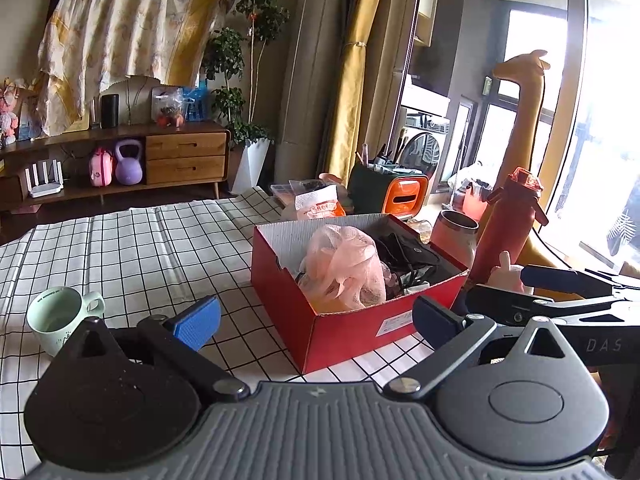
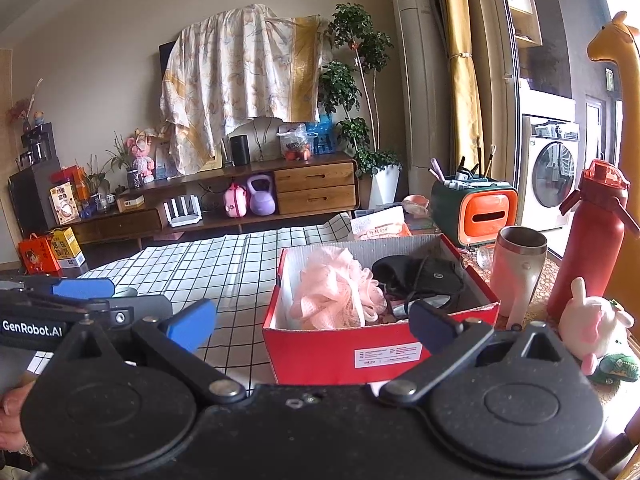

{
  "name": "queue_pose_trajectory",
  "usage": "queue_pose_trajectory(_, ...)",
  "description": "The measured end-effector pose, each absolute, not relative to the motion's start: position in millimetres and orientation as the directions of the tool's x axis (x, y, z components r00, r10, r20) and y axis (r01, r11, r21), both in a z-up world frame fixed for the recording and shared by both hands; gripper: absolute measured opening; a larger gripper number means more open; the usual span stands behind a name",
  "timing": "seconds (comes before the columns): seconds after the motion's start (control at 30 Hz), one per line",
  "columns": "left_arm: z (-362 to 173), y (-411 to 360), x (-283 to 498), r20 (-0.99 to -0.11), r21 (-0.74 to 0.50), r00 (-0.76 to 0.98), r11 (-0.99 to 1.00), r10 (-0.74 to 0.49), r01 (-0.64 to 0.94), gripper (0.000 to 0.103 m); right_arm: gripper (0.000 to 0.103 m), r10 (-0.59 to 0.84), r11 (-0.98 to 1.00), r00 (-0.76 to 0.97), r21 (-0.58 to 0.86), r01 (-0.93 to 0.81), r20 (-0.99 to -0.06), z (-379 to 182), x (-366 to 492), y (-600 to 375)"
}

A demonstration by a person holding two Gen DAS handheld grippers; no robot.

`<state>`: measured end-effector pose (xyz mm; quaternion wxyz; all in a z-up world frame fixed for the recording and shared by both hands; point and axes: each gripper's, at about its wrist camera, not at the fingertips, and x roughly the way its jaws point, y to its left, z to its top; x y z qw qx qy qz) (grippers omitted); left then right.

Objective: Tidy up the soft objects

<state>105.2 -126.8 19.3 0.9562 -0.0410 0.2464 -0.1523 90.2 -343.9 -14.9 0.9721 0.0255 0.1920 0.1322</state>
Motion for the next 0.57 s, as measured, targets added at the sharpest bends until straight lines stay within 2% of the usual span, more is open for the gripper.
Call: queue_pose_trajectory(0.57, 16.6, -123.2, 107.8, -0.472, -0.168, 0.824, 0.950, -0.313, 0.264, 0.103, 0.103, 0.273, 0.962, 0.886, 0.101, -0.254, -0.374, -17.3, 89.7, -340.0)
